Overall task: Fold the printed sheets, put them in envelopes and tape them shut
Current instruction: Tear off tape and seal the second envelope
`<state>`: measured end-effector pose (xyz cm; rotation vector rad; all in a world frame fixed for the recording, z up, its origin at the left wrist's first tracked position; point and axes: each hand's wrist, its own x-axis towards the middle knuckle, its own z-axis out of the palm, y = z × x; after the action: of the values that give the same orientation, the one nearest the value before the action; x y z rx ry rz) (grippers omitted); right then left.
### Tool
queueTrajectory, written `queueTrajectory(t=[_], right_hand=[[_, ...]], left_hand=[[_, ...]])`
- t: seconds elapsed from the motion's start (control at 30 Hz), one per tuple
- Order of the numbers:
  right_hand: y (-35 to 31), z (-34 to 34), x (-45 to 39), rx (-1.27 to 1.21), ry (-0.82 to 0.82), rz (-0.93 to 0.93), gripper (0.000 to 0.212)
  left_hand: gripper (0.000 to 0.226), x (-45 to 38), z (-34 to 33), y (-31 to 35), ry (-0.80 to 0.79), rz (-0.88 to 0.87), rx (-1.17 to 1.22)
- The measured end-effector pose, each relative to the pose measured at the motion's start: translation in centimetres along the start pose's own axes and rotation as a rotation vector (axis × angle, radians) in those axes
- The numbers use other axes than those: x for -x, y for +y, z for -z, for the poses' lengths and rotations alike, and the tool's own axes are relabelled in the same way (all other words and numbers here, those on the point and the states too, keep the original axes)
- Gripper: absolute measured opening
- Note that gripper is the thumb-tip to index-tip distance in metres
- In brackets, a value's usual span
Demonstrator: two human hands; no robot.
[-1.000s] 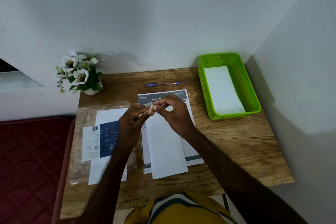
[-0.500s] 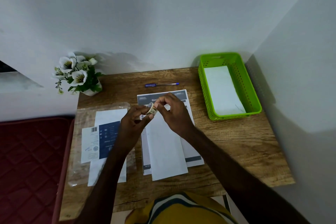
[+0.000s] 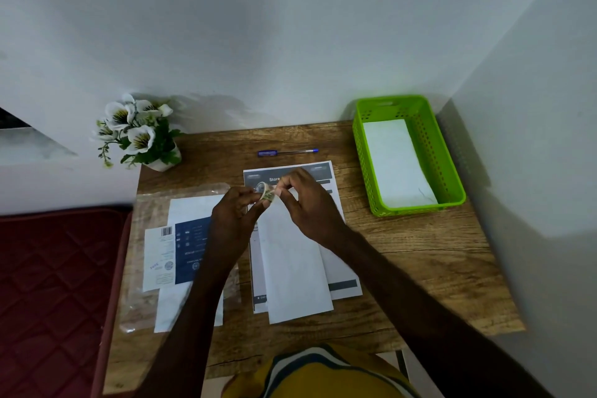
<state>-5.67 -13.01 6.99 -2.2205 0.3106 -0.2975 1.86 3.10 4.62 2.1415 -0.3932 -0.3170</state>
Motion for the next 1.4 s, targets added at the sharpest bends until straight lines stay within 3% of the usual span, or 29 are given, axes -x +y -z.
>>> queueTrajectory(t=[0.4, 0.6, 0.77, 0.9, 1.07, 1.23, 1.4], right_hand=[[0.3, -0.2, -0.2, -0.134, -0.02, -0.133, 0.016], [0.2, 0.3, -0.7, -0.342, -0.023, -0.345, 0.018], [0.4, 0.5, -0.3, -0.649, 0.02, -0.626, 0.024], [0.6, 0.1, 0.3, -0.768, 0.051, -0.738, 0.022], [1.1, -0.2, 1.0, -0.683, 0.092, -0.682, 0.017], [1.4, 0.0, 1.2, -0.492, 0.103, -0.599, 0.015], [1.4, 0.7, 1.4, -0.148, 0.084, -0.31, 0.011]], left_hand=[[0.04, -0.1, 0.2, 0.4, 0.037, 0.057, -0.086], [0.044, -0.1, 0.8, 0.2, 0.019, 0.12, -0.058], [0.036, -1.7, 2.0, 0.3, 0.132, -0.013, -0.325], [0.03, -4.6, 2.7, 0.3, 0.161, -0.09, -0.583], [0.019, -7.3, 2.8, 0.1, 0.163, -0.131, -0.737], [0.02, -8.5, 2.7, -1.3, 0.039, -0.084, -0.811], [0.023, -6.3, 2.3, -0.3, 0.229, -0.23, -0.572]])
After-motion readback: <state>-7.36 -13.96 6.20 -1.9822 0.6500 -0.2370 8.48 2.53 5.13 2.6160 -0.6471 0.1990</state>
